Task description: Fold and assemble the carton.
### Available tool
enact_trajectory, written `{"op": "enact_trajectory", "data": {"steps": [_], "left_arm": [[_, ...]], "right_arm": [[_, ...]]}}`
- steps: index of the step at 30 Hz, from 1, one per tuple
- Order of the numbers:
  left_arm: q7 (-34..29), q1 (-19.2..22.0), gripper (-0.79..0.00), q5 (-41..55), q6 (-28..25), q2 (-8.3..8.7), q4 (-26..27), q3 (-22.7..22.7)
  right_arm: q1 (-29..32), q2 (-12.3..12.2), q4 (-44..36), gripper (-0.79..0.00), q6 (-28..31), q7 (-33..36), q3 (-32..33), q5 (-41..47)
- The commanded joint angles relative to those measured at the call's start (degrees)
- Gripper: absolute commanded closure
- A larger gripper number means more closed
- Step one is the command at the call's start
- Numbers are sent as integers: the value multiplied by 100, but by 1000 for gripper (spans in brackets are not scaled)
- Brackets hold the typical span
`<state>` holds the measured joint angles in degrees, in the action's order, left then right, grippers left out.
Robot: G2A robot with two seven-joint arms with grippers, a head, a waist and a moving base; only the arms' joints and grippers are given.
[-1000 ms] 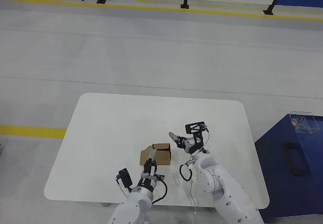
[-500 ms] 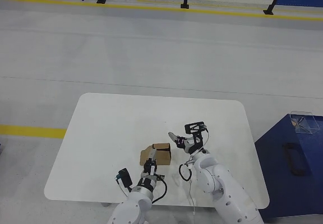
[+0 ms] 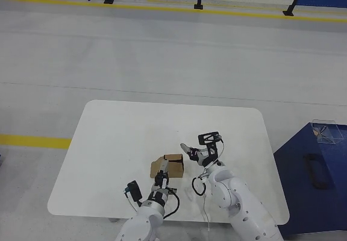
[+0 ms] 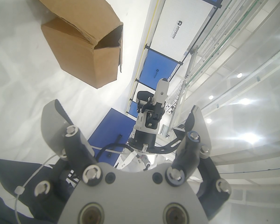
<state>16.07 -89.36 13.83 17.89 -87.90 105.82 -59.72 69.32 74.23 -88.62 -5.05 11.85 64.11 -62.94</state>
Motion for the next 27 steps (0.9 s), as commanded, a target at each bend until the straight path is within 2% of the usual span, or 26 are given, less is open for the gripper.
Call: {"op": "enact_trajectory", "data": {"steps": [1, 5, 8, 14, 19, 27], "left_arm": [[36, -125, -785, -178, -236, 12, 163, 19], [67, -432, -785, -435, -686, 57, 439, -104], [177, -444, -785, -551, -969, 60, 256, -169], [435, -21, -785, -450, -1265, -27, -638, -22], [614, 288, -785, -227, -1436, -110, -1268, 78], [763, 533, -785, -64, -1718, -187, -1693, 81]], "right_arm": [[112, -23, -174, -785, 21, -136, 79, -251], [401, -74, -517, -785, 246, -275, 330, -239], [458, -84, -503, -785, 385, -223, 364, -263], [310, -5, -115, -785, 371, -354, -56, -543], [135, 81, 305, -785, 113, -532, -405, -932], [1, 184, 792, -785, -293, -839, -667, -1368]]}}
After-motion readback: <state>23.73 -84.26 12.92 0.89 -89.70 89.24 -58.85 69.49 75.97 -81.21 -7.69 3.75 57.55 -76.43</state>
